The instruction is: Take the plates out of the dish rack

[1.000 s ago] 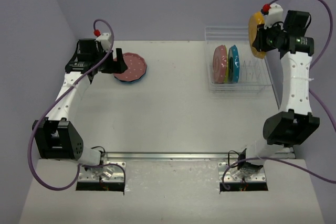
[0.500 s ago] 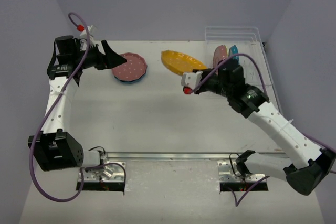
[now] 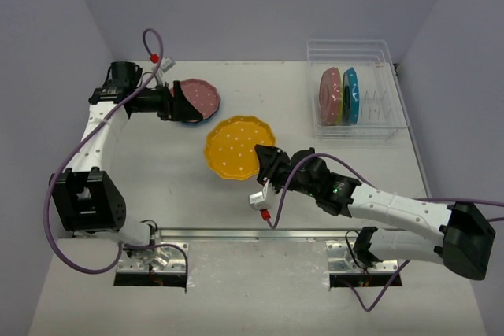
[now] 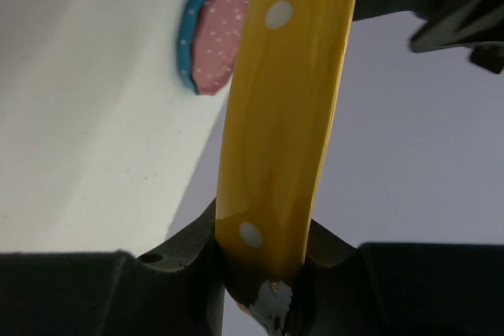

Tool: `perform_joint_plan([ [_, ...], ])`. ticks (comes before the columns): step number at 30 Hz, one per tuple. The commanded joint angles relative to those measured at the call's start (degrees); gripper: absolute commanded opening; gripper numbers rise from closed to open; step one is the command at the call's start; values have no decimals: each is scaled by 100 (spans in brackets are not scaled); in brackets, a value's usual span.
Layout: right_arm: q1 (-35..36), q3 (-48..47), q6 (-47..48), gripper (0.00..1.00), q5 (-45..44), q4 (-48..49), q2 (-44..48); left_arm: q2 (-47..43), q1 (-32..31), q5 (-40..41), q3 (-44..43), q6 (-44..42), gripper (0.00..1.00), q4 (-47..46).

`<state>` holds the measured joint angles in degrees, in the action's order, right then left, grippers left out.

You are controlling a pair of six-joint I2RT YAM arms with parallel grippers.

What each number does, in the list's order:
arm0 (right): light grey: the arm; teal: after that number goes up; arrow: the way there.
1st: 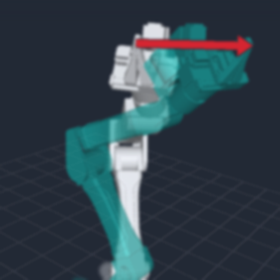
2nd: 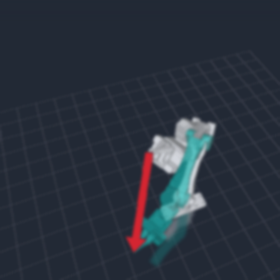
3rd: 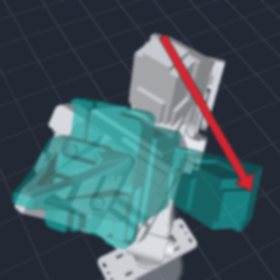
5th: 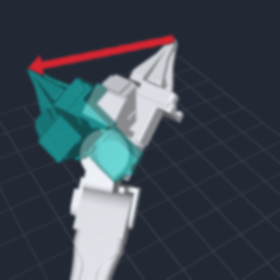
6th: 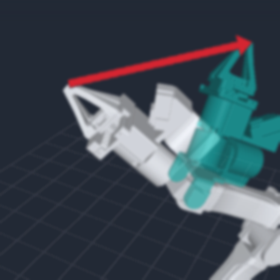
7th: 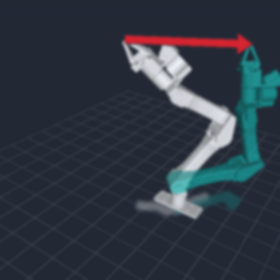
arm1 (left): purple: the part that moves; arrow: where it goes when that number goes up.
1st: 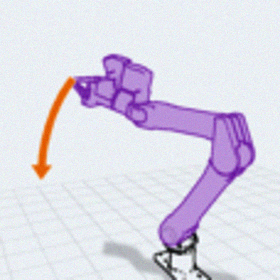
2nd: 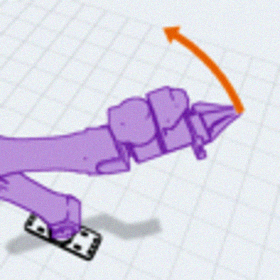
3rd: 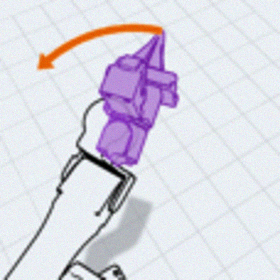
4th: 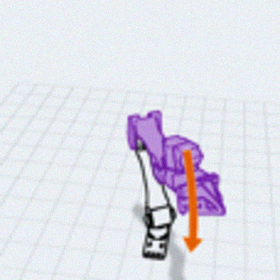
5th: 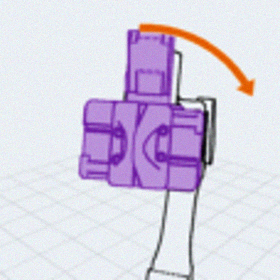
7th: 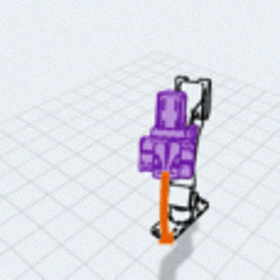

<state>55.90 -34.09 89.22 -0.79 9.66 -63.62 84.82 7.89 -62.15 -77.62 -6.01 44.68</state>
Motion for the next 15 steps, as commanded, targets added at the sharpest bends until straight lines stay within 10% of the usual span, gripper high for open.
perform_joint_plan([
  [1,155,-114,690,0,-148,2909,34,-29,-720,524,-27,-1018,74,623],
  [9,202,212,1006,0,44,3638,-182,342,-1036,-197,20,-1806,69,1310],
  [15,202,307,1141,0,206,4204,-454,782,-1062,-792,5,-2865,35,2407],
])
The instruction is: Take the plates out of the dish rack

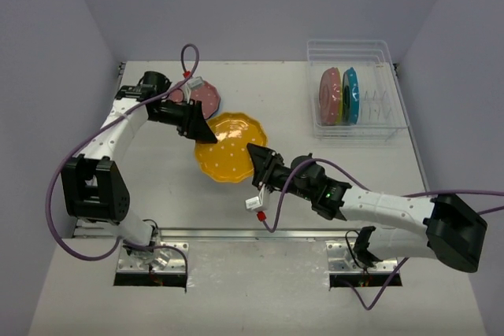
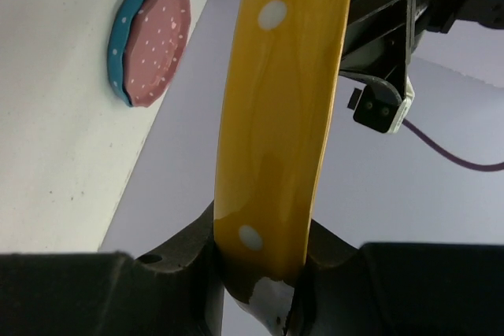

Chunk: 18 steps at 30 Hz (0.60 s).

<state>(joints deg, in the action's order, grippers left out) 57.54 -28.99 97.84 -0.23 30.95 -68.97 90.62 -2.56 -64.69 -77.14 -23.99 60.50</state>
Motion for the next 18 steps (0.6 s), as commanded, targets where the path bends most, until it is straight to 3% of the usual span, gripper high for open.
perform_joint_plan([
  [1,38,-191,279,1,170,2111,70,244,-13,-582,-48,-1231,30,937],
  [8,38,-87,294,18,93,2232,36,433,-7,-890,-176,-1827,5,1476],
  [10,33,-1,265,51,36,2217,64,389,6,-895,-218,-1716,0,1391],
  [11,32,27,233,63,-18,2174,94,345,33,-867,-223,-1515,0,1256],
  [13,38,51,130,77,-156,2048,163,192,146,-759,-206,-946,0,745],
  [18,23,63,-187,98,-543,1642,350,-82,654,-597,-215,537,0,-868],
])
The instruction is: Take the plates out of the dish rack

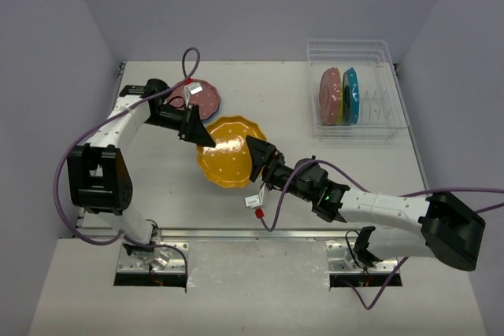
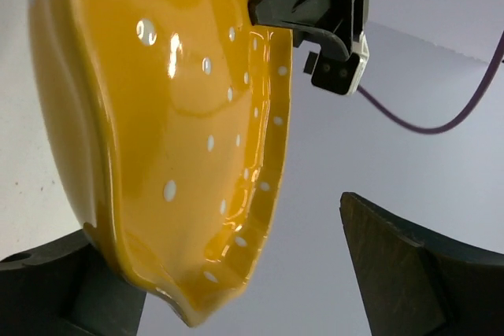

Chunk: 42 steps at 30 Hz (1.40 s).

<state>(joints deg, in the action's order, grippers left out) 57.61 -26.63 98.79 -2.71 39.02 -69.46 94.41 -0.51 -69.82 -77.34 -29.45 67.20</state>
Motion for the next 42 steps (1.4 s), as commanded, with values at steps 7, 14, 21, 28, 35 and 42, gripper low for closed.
perform_joint_plan([
  [7,-265,-139,-908,99,-727,217,753,-230,1340,480,-235,3861,0,-3749],
  [14,-895,-748,-2899,99,-1306,-1637,1241,172,1686,1401,-330,5504,0,-5532],
  [21,-1771,-1713,-5200,99,-1314,-3859,1452,872,1686,2392,-766,5623,0,-5857],
  [28,-2156,-2012,-6293,99,-1071,-4690,1548,1448,1681,2725,-1153,5534,0,-5822],
  [35,-2245,-2055,-6475,99,-958,-4860,1541,1822,1676,2842,-1305,5334,0,-5861],
  [42,-2254,-1995,-6431,99,-942,-4869,1541,2151,1607,2843,-1412,5298,0,-5911],
])
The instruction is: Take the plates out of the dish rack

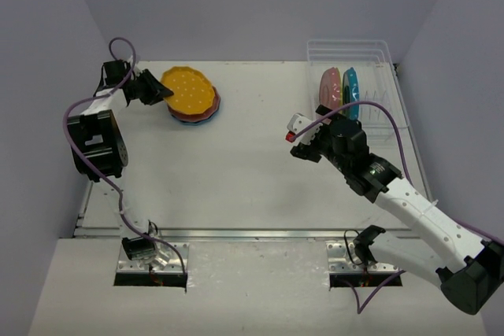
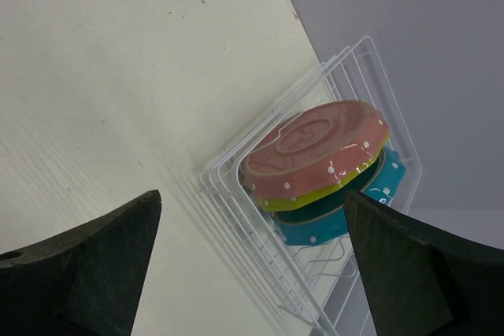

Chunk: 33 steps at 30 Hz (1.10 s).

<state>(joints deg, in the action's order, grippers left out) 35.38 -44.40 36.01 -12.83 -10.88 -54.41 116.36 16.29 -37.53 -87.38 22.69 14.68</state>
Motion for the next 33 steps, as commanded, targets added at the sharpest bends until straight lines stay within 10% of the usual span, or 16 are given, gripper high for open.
perform_joint_plan([
  [1,-31,-211,-142,99,74,123,36,-33,-85,-383,-423,73,0,-661],
  [8,-39,-165,-121,99,88,112,36,132,-214,-325,-462,60,1,-738],
  [13,-39,-149,-112,99,107,111,18,162,-304,-104,-492,-64,23,-618],
  [18,-40,-200,-112,99,123,77,18,-95,-416,1033,-560,-543,50,-186],
  [33,-40,-200,-102,99,49,126,150,-981,-1383,5373,-336,-2228,57,90],
])
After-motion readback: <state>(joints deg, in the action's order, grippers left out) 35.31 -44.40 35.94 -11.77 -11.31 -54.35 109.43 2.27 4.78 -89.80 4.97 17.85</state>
